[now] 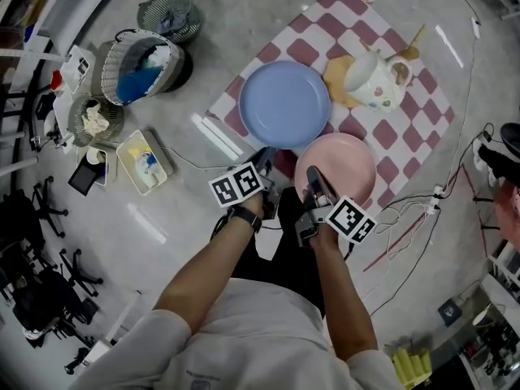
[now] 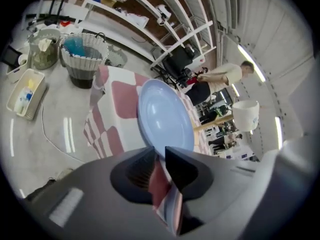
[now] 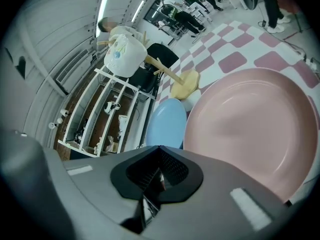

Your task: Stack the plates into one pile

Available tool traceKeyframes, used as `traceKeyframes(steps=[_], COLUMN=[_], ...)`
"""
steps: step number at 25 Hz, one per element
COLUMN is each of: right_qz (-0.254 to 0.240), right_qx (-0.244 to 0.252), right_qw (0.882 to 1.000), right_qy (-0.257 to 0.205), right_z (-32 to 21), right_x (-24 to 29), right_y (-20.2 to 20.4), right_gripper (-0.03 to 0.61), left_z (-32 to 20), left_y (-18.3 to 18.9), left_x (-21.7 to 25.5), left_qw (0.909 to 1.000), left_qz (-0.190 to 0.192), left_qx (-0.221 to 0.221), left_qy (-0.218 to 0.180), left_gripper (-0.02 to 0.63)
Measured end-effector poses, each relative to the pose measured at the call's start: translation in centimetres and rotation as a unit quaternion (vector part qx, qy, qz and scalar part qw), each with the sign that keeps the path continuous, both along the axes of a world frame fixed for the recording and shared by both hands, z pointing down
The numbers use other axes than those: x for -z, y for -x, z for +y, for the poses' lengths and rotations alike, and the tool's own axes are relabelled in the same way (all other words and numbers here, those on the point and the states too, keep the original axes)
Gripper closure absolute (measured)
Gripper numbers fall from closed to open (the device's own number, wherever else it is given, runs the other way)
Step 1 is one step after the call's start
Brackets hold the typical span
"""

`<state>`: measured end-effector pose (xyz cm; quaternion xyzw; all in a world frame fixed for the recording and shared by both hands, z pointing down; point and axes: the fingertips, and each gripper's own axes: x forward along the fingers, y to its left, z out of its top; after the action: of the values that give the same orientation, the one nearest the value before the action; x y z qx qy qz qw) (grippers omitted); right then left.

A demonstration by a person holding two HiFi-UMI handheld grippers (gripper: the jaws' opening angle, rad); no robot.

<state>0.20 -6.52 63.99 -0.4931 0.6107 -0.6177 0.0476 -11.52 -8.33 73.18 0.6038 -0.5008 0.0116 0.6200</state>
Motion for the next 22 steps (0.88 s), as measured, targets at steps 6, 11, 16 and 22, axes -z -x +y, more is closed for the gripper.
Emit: traceKeyframes(steps=[6, 11, 16, 22], right_qz=[0.002, 0.0, 0.002, -0.001], right_qx=[0.007, -0.002, -0.012, -0.023], right_qw=[1.0, 1.0, 1.0, 1.0], right_qy=[-0.004, -0.004, -0.002, -0.003], right_z=[-1.1, -1.1, -0.5, -0.3], right_x=[0.0, 0.0, -0.2, 0.1], right_y=[-0.5, -1.1, -1.7, -2.2], right_gripper=[0.568, 0.568, 0.568, 0.568], left_z=[-1.2, -2.0, -2.3, -2.9], left_y=[0.3, 0.6, 0.7, 1.7], left_x=[-1.2, -2.3, -2.7, -2.7], left_qw=[0.9992, 0.9991, 0.9988, 0.9968], left_qz=[0.014, 0.001, -0.004, -0.034], left_qx=[0.032, 0.028, 0.024, 0.035], left_qy=[0.019, 0.033, 0.041, 0.063], left_gripper=[0.552, 0.552, 0.552, 0.551])
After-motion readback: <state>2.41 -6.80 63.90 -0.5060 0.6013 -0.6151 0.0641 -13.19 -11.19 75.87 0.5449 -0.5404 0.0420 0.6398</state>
